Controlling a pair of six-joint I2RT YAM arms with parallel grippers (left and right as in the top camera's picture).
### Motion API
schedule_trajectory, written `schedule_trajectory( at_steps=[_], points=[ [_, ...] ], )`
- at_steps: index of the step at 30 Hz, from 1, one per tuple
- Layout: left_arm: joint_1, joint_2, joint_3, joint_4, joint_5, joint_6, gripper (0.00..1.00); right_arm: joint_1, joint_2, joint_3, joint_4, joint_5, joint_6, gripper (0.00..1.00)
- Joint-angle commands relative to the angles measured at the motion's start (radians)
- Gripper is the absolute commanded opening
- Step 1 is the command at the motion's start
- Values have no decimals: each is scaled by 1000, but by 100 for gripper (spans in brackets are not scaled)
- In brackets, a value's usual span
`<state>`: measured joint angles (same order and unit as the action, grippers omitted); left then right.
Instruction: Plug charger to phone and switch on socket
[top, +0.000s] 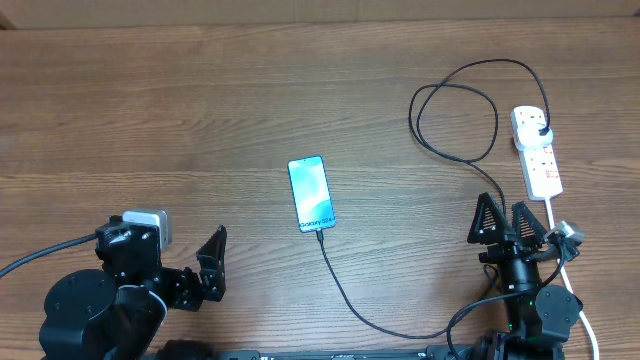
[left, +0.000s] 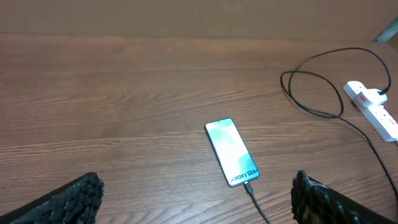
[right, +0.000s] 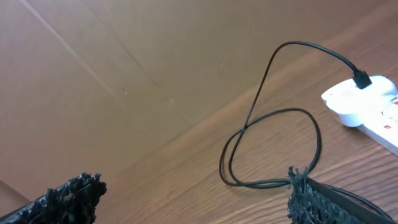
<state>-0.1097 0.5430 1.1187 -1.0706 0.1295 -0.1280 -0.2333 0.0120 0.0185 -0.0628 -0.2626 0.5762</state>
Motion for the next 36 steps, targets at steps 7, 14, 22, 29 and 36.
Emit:
schedule_trajectory(
  at_steps=[7, 14, 22, 29, 36],
  points=[
    [-2, -10, 2, -4, -6, -10, 100, 3, -2, -10, 4, -1, 3, 100],
    [-2, -10, 2, -4, -6, -10, 100, 3, -2, -10, 4, -1, 3, 100],
    [-2, -10, 0, -44, -30, 1, 100, 3, -2, -10, 4, -1, 3, 100],
    [27, -41, -120, -19, -31, 0, 100, 3, -2, -10, 4, -1, 3, 100],
    [79, -220, -340, 125, -20, -17, 99, 3, -2, -10, 4, -1, 3, 100]
  ],
)
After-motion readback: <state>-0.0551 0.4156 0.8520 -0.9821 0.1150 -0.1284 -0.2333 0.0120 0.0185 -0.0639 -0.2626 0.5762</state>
